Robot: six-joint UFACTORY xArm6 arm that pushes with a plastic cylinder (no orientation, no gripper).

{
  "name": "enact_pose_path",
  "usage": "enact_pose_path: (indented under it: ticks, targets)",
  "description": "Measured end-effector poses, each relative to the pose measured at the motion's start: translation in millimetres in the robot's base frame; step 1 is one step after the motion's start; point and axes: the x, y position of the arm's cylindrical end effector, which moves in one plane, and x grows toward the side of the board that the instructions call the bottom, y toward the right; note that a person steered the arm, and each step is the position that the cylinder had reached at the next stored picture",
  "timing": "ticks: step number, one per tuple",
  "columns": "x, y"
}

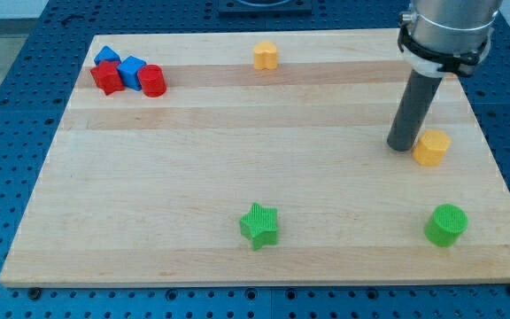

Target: Slide the green star right and up a bit

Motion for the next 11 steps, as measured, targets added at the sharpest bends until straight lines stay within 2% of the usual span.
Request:
enact_pose_path:
  ticks: [3, 6, 7, 9, 10, 11]
  targets:
    - [18.7, -105.0]
    - [19.1, -123.6]
    - [24.4, -193.8]
    - [45.9, -232.7]
    - [89.7, -264.8]
    - [90.9, -264.9]
